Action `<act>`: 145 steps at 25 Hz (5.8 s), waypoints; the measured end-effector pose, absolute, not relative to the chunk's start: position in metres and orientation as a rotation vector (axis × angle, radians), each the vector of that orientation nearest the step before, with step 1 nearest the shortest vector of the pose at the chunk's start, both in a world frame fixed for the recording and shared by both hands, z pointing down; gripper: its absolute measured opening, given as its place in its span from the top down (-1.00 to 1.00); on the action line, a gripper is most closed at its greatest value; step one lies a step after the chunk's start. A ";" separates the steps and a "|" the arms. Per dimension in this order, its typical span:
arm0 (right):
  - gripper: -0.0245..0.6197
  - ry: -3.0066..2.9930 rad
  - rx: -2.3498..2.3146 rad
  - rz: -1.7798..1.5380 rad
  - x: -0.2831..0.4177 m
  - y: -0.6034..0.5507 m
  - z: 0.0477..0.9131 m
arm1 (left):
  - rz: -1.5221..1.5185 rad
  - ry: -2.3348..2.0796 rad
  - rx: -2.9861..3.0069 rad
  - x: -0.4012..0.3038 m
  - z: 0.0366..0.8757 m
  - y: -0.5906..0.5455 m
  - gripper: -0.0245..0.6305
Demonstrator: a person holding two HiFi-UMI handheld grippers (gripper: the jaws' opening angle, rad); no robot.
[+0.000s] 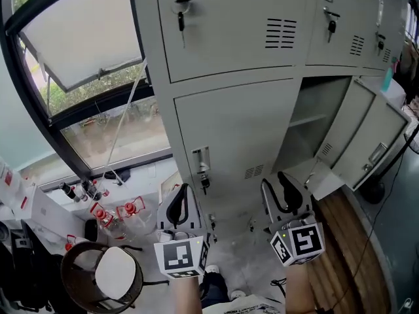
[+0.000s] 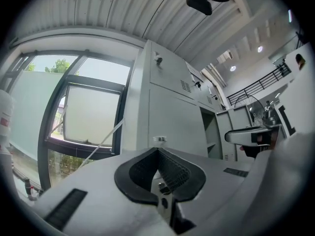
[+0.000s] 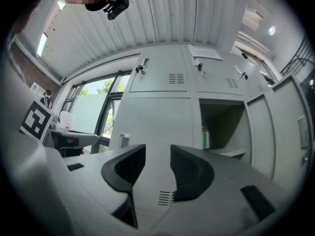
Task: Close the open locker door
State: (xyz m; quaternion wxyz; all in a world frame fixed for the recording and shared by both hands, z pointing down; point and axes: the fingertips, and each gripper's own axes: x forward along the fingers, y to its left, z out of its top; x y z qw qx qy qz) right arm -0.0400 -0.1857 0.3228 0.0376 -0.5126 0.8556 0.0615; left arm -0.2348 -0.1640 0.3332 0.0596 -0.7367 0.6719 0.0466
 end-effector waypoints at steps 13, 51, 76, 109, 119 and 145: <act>0.43 2.314 -2.038 0.154 0.174 -0.129 0.329 | 0.170 1.674 -2.547 -0.038 0.333 -0.167 0.93; 0.43 1.819 -2.539 0.041 0.421 -0.211 0.372 | 0.130 0.960 -2.944 0.255 0.356 -0.331 0.93; 0.43 2.253 -2.175 0.010 0.442 -0.270 0.381 | 0.096 1.339 -2.795 0.259 0.362 -0.340 0.93; 0.66 2.329 -2.064 0.023 0.346 -0.218 0.381 | 0.106 1.518 -2.693 0.137 0.357 -0.278 0.93; 0.63 2.354 -2.074 0.054 0.283 -0.202 0.380 | 0.144 1.519 -2.683 0.080 0.348 -0.260 0.93; 0.58 2.406 -2.053 0.163 0.177 -0.218 0.379 | 0.188 1.649 -2.594 -0.021 0.342 -0.252 0.93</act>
